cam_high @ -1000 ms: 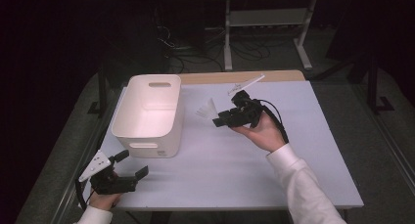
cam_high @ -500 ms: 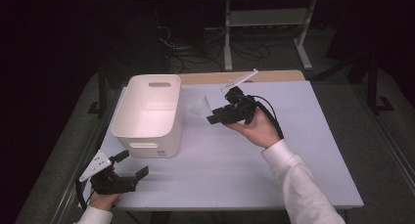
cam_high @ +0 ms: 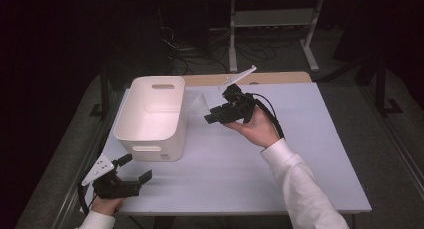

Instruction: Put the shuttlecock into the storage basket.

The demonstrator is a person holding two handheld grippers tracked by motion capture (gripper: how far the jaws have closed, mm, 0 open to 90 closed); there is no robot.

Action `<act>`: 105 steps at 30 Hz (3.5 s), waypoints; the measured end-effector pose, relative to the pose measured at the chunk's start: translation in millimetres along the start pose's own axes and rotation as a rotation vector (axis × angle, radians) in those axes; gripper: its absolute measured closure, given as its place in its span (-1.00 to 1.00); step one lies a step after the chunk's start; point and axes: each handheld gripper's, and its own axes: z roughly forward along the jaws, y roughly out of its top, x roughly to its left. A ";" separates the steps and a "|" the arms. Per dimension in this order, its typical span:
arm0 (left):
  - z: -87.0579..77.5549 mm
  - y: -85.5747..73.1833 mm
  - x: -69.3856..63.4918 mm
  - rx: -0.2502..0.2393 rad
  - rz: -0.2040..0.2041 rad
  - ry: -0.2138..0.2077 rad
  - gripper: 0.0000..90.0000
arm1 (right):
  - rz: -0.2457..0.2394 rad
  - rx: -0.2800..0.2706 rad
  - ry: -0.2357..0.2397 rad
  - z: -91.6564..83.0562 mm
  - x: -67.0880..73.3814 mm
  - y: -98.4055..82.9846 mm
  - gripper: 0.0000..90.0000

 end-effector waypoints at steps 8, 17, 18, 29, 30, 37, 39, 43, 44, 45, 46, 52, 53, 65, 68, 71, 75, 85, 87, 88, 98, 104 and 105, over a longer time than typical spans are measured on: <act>0.1 -0.1 -0.3 0.004 -0.004 -0.001 -0.97 | 0.005 0.004 0.015 6.3 4.2 7.3 0.42; 1.3 -0.7 -0.5 0.008 -0.006 0.004 -0.97 | 0.004 -0.003 0.024 12.1 3.8 15.9 0.42; 1.3 -0.7 -0.4 0.009 -0.005 0.004 -0.97 | -0.010 -0.002 0.015 13.1 3.1 17.8 0.42; 1.9 -0.8 -1.2 0.002 -0.010 0.002 -0.97 | 0.002 0.011 0.030 20.1 10.4 32.5 0.42; 2.2 -0.8 -1.6 -0.002 -0.016 0.002 -0.97 | -0.001 0.012 0.029 21.0 11.3 34.0 0.42; 0.6 -0.4 -0.4 0.015 -0.003 0.004 -0.97 | -0.042 0.027 0.032 29.7 14.9 40.7 0.42; 0.3 -0.2 -0.3 0.020 -0.001 0.004 -0.97 | -0.050 0.031 0.035 32.7 16.2 42.0 0.42; 1.4 -0.7 -0.2 0.007 -0.002 0.000 -0.97 | -0.076 0.026 0.046 39.1 19.2 44.4 0.42; 1.3 -0.7 -0.3 0.009 -0.003 0.001 -0.97 | -0.070 0.024 0.051 40.5 21.0 45.4 0.42; 1.2 -0.7 -0.2 0.008 0.000 0.000 -0.97 | -0.076 0.026 0.053 41.6 21.9 46.5 0.42; 1.2 -0.6 -0.2 0.006 -0.001 -0.001 -0.97 | -0.076 0.025 0.054 42.9 23.3 47.7 0.42; 1.0 -0.5 0.1 0.006 0.003 -0.003 -0.97 | -0.082 0.033 0.064 49.3 29.8 53.7 0.42; 0.9 -0.4 0.0 0.006 0.002 -0.002 -0.97 | -0.093 0.031 0.065 50.5 30.1 54.5 0.42; 0.6 -0.1 0.7 0.004 0.010 -0.004 -0.97 | -0.103 0.037 0.081 61.6 39.8 62.3 0.42; 0.7 -0.4 -0.2 0.003 -0.002 -0.003 -0.97 | -0.123 0.033 0.087 66.0 41.8 65.1 0.42; 0.7 -0.4 -0.2 0.003 -0.002 -0.003 -0.97 | -0.124 0.034 0.090 69.0 43.0 66.2 0.42; 0.7 -0.4 -0.2 0.003 -0.003 -0.003 -0.97 | -0.122 0.038 0.091 71.5 43.2 66.7 0.42; 0.6 -0.4 -0.1 0.003 -0.003 -0.002 -0.97 | -0.129 0.037 0.093 82.3 40.0 68.4 0.42; 0.7 -0.4 0.0 0.004 -0.002 -0.002 -0.97 | -0.132 0.040 0.092 85.4 38.8 68.8 0.42; 0.7 -0.3 0.1 0.004 -0.003 -0.003 -0.97 | -0.129 0.042 0.093 86.6 38.5 69.0 0.42; 0.3 -0.2 0.2 0.010 -0.003 -0.003 -0.97 | -0.122 0.051 0.123 102.0 37.1 67.4 0.40; 0.7 -0.2 -0.1 0.010 -0.005 -0.006 -0.97 | -0.123 0.049 0.161 102.8 37.4 66.3 -0.20; 1.0 -0.4 -0.1 0.008 -0.005 -0.006 -0.97 | -0.128 0.042 0.153 101.9 36.9 66.2 -0.28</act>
